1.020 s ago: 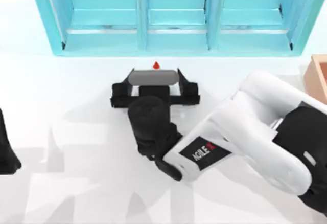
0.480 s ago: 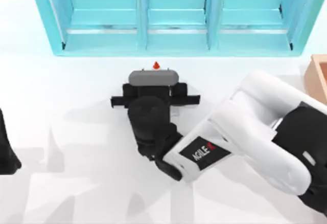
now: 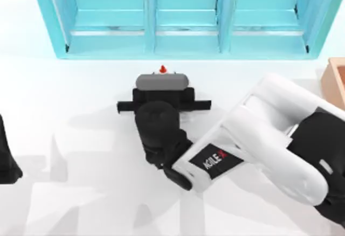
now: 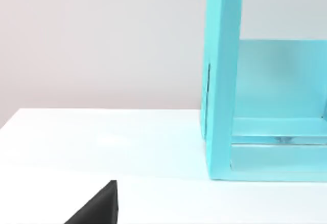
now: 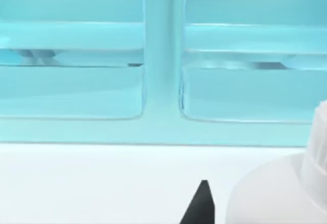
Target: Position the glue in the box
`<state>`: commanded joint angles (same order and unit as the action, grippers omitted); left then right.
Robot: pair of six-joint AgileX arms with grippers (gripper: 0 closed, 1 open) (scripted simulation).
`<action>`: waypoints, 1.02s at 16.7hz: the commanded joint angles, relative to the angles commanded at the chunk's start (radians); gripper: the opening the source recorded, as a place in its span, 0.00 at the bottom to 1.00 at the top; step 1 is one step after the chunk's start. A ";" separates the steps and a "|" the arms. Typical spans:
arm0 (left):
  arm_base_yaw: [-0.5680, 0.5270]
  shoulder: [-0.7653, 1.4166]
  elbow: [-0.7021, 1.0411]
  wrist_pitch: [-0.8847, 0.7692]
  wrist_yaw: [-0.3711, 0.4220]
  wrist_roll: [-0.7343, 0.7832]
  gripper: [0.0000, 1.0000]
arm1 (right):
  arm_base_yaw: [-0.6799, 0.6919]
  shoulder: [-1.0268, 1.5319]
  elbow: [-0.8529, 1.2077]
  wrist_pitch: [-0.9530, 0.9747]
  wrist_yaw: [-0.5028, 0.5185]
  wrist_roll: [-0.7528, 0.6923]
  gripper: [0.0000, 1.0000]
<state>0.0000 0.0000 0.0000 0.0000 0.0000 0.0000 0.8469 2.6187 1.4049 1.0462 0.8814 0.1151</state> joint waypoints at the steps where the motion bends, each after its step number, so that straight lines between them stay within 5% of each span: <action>1: 0.000 0.000 0.000 0.000 0.000 0.000 1.00 | 0.000 0.000 0.000 0.000 0.000 0.000 0.00; 17: 0.000 0.000 0.000 0.000 0.000 0.000 1.00 | 0.003 -0.278 -0.039 -0.241 -0.003 0.005 0.00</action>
<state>0.0000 0.0000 0.0000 0.0000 0.0000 0.0000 0.8497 2.3406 1.3655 0.8054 0.8784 0.1205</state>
